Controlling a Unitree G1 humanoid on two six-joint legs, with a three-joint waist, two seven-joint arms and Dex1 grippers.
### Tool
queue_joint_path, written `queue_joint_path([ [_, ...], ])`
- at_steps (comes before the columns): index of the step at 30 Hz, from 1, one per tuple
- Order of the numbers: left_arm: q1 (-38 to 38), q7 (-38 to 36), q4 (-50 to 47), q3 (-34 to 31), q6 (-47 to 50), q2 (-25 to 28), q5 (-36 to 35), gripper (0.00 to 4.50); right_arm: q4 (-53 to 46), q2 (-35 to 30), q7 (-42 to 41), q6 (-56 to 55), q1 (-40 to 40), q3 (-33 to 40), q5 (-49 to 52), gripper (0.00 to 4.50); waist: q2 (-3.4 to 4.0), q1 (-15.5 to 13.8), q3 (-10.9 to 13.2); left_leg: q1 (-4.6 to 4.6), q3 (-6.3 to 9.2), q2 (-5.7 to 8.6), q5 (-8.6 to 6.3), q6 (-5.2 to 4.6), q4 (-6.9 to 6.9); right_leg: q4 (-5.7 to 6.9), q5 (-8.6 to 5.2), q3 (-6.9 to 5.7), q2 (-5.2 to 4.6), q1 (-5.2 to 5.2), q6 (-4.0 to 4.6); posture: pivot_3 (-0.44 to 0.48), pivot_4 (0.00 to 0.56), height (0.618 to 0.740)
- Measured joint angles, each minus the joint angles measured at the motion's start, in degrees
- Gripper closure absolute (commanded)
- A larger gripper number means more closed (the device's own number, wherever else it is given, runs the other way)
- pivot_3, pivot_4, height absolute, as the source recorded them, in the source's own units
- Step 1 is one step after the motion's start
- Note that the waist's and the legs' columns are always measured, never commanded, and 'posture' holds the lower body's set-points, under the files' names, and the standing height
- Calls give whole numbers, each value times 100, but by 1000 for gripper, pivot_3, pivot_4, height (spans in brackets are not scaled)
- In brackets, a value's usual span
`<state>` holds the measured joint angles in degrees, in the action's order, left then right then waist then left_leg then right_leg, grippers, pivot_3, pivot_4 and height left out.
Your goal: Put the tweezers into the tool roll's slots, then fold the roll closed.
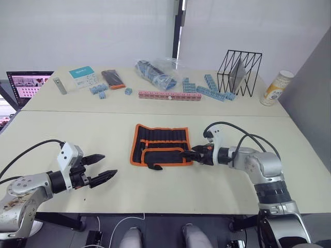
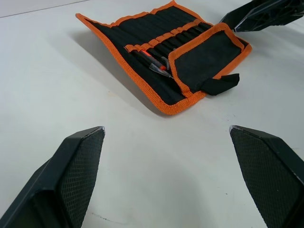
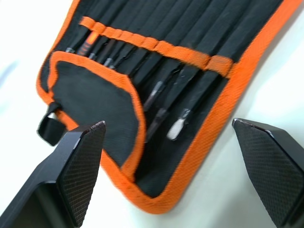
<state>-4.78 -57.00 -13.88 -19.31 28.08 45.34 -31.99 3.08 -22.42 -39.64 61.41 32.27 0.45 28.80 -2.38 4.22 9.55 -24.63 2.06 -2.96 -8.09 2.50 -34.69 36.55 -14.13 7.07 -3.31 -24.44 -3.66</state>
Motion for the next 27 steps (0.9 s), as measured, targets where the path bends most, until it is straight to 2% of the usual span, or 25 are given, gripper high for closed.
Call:
queue_joint_path([
  [3, -45, 16, -3, 39, -83, 3, 109, 24, 55, 222, 104, 133, -26, 247, 193, 0, 1, -7, 0, -1, 0, 0, 0, 0, 2, 2, 0, -1, 1, -3, 0, 0, 150, 740],
  [14, 194, -27, 267, 256, -296, 57, 352, 24, 143, 397, 239, 272, -154, 681, 591, 0, 2, -10, 1, -4, 0, 0, 0, 0, 2, 1, 0, -1, 0, -4, 0, 0, 150, 740],
  [17, 241, -41, 361, 263, -397, 85, 410, 0, 143, 396, 246, 233, -193, 685, 606, 811, 3, -9, 2, -5, 0, 0, 0, 0, 3, 1, 0, -1, 0, -5, 0, 0, 150, 740],
  [27, 342, 20, 449, 467, -452, -4, 494, 0, 219, 459, 256, -99, -344, 695, 622, 4225, 4, -7, 3, -5, 0, 0, 0, 0, 3, 2, 1, -1, 1, -5, 0, 0, 150, 740],
])
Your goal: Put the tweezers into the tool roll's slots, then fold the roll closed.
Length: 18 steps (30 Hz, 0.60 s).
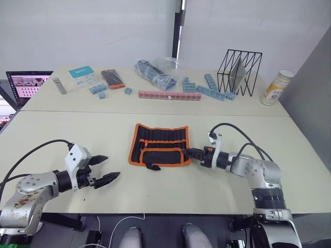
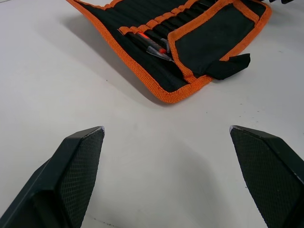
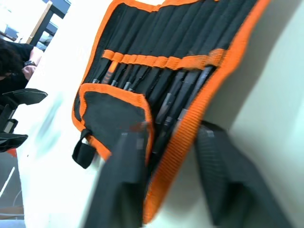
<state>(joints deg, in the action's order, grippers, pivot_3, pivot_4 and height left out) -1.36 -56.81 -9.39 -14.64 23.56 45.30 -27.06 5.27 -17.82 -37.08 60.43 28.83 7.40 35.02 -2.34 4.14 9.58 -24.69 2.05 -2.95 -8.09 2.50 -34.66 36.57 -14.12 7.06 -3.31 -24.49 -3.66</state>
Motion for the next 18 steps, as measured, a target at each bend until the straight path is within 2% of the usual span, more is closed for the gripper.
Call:
queue_joint_path([
  [1, 28, 3, 44, 0, -13, -1, 5, 0, 0, 1, 1, -3, 0, 16, 9, 4487, 0, 0, 0, 0, 0, 0, 0, 0, 0, 1, 0, 0, 0, 0, 0, 0, 150, 740],
  [11, 309, 4, 406, 191, -244, -92, 161, 0, -260, -107, 41, 235, -68, 230, 331, 4487, 1, -16, 0, -2, 0, 1, 0, 0, -1, 0, 0, 0, 0, 1, -1, 0, 150, 740],
  [18, 378, -18, 518, 377, -343, -99, 293, 0, -406, 185, 406, 347, 112, 227, 440, 4487, 1, 11, 1, -1, 0, 0, 1, -1, 0, 11, 1, 0, 2, -4, -2, 0, 150, 740],
])
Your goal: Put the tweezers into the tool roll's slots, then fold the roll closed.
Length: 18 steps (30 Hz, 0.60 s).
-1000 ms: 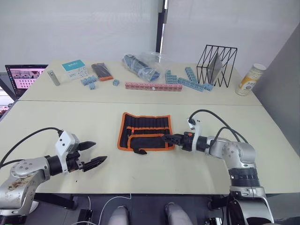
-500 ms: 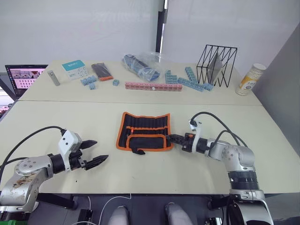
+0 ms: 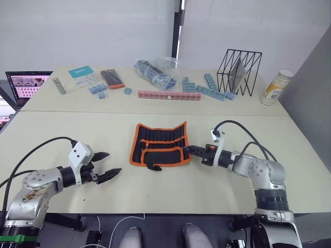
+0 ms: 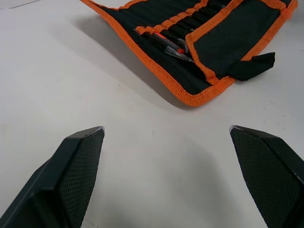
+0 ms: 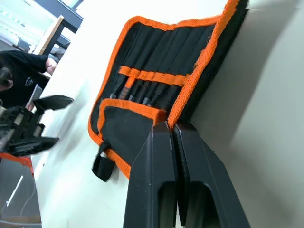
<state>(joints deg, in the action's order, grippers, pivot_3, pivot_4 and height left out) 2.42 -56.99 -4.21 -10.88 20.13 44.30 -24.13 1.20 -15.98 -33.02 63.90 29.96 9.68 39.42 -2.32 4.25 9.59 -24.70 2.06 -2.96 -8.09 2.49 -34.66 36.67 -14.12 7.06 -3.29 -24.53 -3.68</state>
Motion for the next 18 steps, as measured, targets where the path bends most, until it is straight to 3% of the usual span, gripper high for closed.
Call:
queue_joint_path([
  [9, -49, -64, -6, 77, -5, 6, 7, 0, 108, 796, 640, 40, 344, -159, -23, 4487, 1, -8, 1, 0, 1, 0, 0, 0, 0, 3, 0, -1, 0, -1, 0, 0, 150, 740],
  [18, -165, -61, -78, 81, 14, 20, 7, 0, 741, 1244, 776, -443, 372, -471, -330, 4487, 2, -7, 1, 1, 1, 0, 0, 0, 0, 4, 1, -2, 0, 0, 0, 0, 150, 740],
])
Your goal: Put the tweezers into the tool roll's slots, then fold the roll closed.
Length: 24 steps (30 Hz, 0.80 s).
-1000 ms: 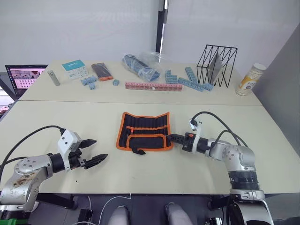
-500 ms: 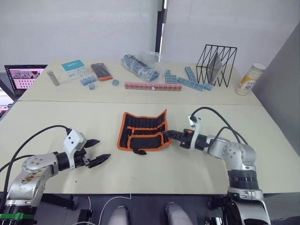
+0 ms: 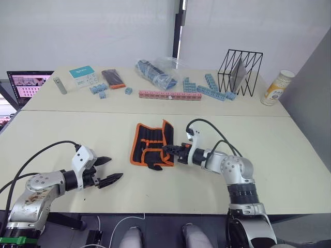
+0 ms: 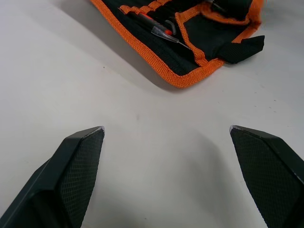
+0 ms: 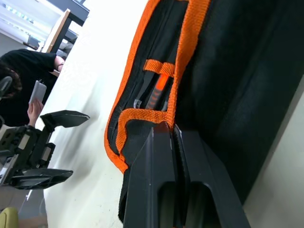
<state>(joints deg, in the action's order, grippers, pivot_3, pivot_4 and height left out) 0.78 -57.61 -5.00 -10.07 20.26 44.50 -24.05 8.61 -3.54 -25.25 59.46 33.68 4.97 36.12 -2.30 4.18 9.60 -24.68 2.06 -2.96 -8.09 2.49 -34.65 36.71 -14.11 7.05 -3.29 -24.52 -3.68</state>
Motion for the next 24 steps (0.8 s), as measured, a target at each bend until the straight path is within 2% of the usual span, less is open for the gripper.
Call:
queue_joint_path([
  [7, -55, -42, -41, -1, 43, 90, -5, 0, 557, 167, -64, -293, 267, -22, -104, 4487, -1, 116, -1, 30, 0, -7, -3, 4, -1, 3, 1, -5, 2, 22, 5, 0, 150, 740],
  [12, -51, -53, -49, -1, 119, 96, -6, 0, 539, -150, -587, -319, 200, -557, -245, 2868, -1, 143, 0, 28, 0, -6, -2, 3, 4, 2, 1, -4, 1, 19, 6, 0, 150, 740],
  [20, 86, -89, -12, 1, 118, 97, -2, 0, 239, -316, -1249, -332, 159, -799, -197, 97, 0, 142, 0, 28, 0, -6, -1, 2, 22, 3, 0, -4, 2, 11, 6, 0, 150, 740],
  [24, 129, -122, 122, -2, 123, 101, -7, 0, -163, -737, -1845, -976, -45, -1188, -427, 41, 0, 130, 0, 21, 0, -3, -1, 2, 21, -2, -1, -5, 1, 8, 5, 0, 150, 740],
])
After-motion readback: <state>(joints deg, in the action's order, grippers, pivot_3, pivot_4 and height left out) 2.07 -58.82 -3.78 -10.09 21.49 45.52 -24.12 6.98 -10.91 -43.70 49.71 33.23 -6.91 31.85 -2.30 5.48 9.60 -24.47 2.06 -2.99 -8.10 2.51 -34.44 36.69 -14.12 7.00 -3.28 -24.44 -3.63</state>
